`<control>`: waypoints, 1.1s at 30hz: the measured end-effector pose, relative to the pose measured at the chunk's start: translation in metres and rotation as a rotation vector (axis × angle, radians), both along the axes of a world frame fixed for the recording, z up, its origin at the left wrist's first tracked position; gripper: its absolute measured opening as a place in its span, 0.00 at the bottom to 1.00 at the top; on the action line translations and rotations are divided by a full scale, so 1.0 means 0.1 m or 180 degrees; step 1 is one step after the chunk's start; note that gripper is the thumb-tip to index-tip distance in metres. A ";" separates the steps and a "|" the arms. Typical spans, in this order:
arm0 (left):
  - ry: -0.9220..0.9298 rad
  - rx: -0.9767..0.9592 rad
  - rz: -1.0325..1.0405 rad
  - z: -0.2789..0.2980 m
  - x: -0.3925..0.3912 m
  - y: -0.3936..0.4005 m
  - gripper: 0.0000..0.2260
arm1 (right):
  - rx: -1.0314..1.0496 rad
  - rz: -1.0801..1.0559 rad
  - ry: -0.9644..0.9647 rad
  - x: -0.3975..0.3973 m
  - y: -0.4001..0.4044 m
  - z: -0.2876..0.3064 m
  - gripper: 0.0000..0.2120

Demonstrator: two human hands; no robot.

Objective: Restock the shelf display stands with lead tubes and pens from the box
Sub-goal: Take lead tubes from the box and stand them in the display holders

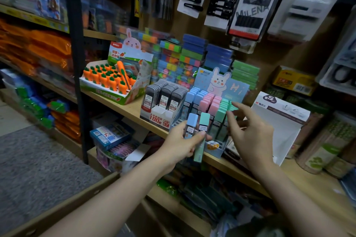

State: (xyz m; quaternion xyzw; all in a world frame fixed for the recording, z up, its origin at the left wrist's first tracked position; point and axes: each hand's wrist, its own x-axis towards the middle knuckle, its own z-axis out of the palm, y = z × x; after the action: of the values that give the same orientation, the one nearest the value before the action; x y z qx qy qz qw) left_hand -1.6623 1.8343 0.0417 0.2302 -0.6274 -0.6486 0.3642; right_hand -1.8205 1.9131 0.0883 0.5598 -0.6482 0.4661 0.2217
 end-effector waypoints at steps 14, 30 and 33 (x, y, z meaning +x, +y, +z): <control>0.0032 -0.0092 0.0082 -0.01 -0.10 0.10 0.05 | 0.0537 0.1053 -0.0833 0.04 0.11 0.05 0.15; 0.0438 0.0497 0.0274 -0.17 0.00 -0.15 0.14 | -0.0006 0.0629 -0.0778 -0.26 0.04 -0.06 0.13; 0.0302 0.0361 0.0411 -0.18 0.00 -0.16 0.12 | 0.0032 0.0603 -0.0862 -0.28 0.06 -0.04 0.14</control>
State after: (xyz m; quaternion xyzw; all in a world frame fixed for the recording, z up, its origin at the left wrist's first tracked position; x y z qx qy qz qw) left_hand -1.6625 1.8180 0.0232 0.2594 -0.5555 -0.6685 0.4210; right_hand -1.8486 1.9189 0.0840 0.5515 -0.6189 0.5529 0.0845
